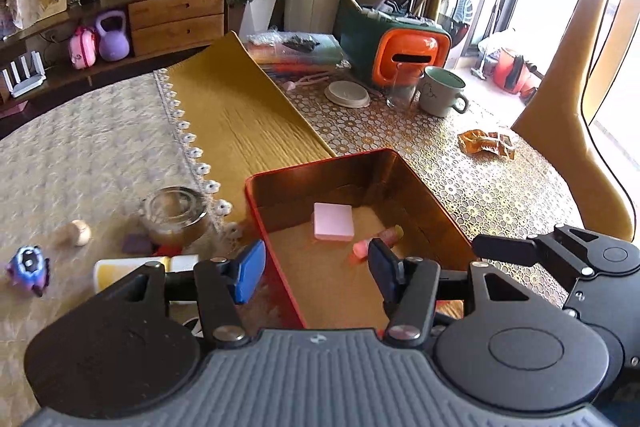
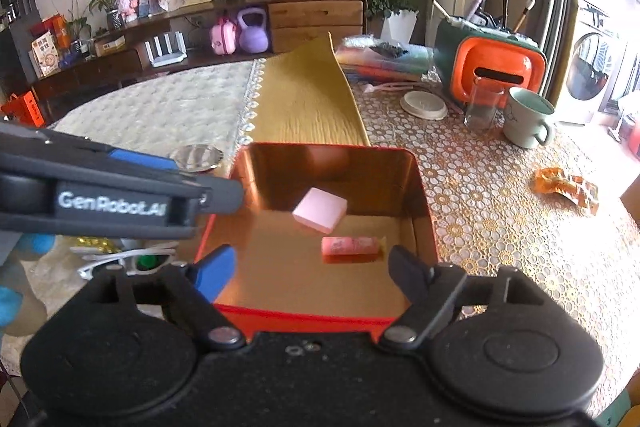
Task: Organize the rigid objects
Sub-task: 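Move the left tool toward the glass jar of gold candies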
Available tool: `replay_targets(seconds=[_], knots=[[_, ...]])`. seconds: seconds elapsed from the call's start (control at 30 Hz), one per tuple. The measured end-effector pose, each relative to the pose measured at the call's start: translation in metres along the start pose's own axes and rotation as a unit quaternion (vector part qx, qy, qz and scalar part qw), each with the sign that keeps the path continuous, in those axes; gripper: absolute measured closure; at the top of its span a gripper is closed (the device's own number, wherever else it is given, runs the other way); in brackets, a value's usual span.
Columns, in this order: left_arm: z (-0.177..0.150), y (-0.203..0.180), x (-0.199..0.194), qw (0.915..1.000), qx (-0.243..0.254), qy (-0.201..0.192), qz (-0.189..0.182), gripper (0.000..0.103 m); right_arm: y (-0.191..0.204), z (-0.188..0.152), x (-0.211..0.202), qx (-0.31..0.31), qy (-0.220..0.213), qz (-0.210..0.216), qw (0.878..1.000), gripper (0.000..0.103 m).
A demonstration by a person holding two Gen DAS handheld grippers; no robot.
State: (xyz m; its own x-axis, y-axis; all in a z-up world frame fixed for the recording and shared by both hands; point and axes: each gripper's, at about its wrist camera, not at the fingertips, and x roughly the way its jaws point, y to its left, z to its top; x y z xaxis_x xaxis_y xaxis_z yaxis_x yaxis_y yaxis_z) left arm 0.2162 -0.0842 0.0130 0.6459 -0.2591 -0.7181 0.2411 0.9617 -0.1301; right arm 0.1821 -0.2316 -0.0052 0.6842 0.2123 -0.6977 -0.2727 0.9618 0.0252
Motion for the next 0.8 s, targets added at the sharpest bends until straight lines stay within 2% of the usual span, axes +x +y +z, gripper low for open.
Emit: replay_targets(seconds=[0.1, 0.2, 0.37, 0.5, 0.8], knots=[[-0.005, 0.008, -0.013, 1.0000, -0.004, -0.005, 0.005, 0.046, 0.006, -0.002, -0.009, 0.003, -0.007, 0.008, 1.000, 0.013], [-0.010, 0.018, -0.025, 0.9998, -0.011, -0.009, 0.013, 0.037, 0.014, -0.003, -0.016, 0.000, -0.013, 0.016, 1.000, 0.011], [-0.021, 0.031, -0.042, 0.9995, -0.006, -0.018, 0.027, 0.035, 0.030, -0.009, -0.029, -0.015, -0.027, 0.024, 0.999, 0.005], [-0.031, 0.044, -0.056, 0.9985, -0.013, -0.030, 0.043, 0.025, 0.043, -0.013, -0.038, -0.032, -0.040, 0.024, 0.998, 0.001], [-0.054, 0.070, -0.078, 0.9962, -0.008, -0.048, 0.073, 0.023, 0.072, -0.020, -0.050, -0.072, -0.066, 0.037, 0.995, 0.000]])
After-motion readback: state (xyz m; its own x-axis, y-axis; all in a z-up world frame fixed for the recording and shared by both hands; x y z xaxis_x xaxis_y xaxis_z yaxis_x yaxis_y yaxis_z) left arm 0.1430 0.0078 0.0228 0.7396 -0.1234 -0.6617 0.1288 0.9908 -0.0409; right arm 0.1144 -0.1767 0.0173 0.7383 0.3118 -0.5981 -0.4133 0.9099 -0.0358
